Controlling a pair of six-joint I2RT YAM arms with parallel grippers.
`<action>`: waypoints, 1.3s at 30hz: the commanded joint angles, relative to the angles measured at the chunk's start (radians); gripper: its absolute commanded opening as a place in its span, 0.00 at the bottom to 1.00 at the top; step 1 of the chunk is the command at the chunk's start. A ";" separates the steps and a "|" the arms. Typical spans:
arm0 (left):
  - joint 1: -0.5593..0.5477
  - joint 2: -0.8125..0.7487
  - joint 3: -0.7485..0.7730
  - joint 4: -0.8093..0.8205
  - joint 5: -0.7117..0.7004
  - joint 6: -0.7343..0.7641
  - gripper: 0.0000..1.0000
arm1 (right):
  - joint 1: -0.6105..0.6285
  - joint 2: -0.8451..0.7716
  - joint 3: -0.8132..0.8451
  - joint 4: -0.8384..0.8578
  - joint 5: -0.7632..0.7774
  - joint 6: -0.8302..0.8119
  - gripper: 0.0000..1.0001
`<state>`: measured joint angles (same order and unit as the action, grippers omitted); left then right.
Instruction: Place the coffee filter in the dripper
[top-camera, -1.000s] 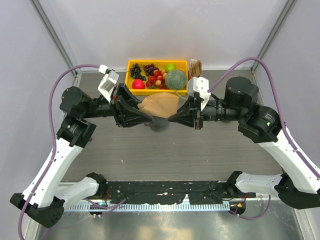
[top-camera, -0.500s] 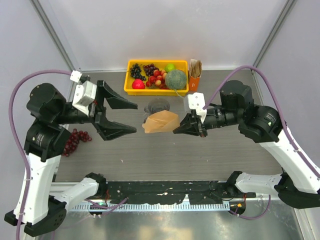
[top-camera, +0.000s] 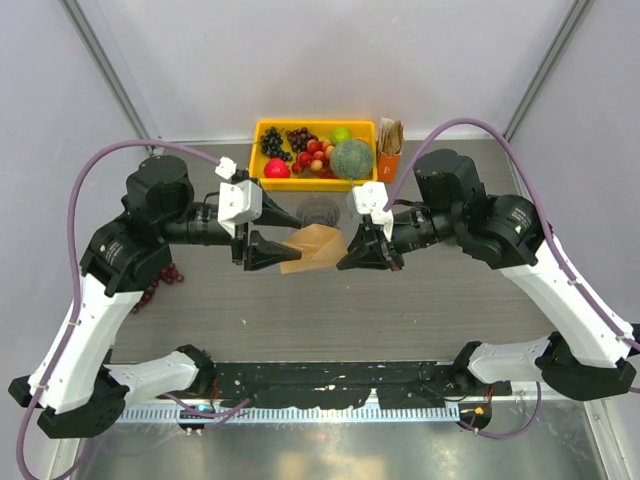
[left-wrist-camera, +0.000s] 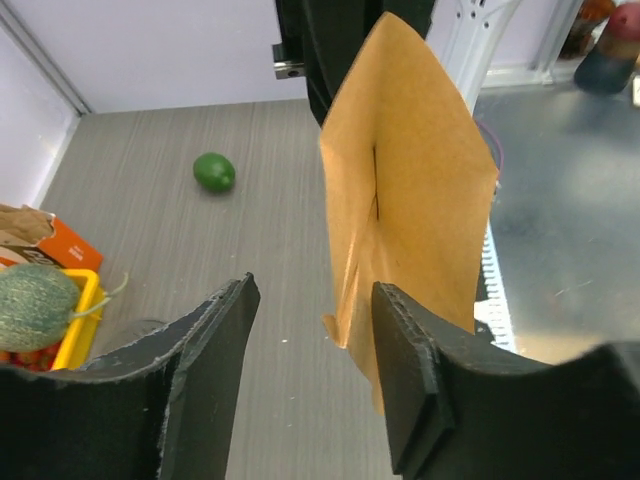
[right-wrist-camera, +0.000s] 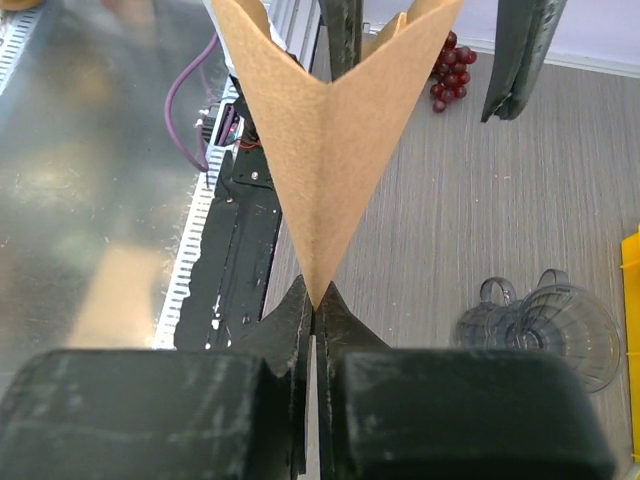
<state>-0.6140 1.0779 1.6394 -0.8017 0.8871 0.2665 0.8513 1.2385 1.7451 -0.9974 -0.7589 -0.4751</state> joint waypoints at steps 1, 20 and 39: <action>-0.042 -0.010 -0.004 -0.021 -0.039 0.082 0.51 | 0.006 0.025 0.065 -0.012 -0.031 0.006 0.07; 0.172 -0.024 -0.262 0.571 -0.109 -1.032 0.00 | -0.040 -0.096 -0.122 0.350 0.348 -0.058 0.80; 0.146 -0.039 -0.305 0.559 -0.154 -1.058 0.00 | 0.081 -0.027 -0.085 0.373 0.564 -0.258 0.41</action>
<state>-0.4625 1.0607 1.3361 -0.2817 0.7395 -0.8032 0.9276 1.2129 1.6279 -0.6590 -0.2283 -0.7055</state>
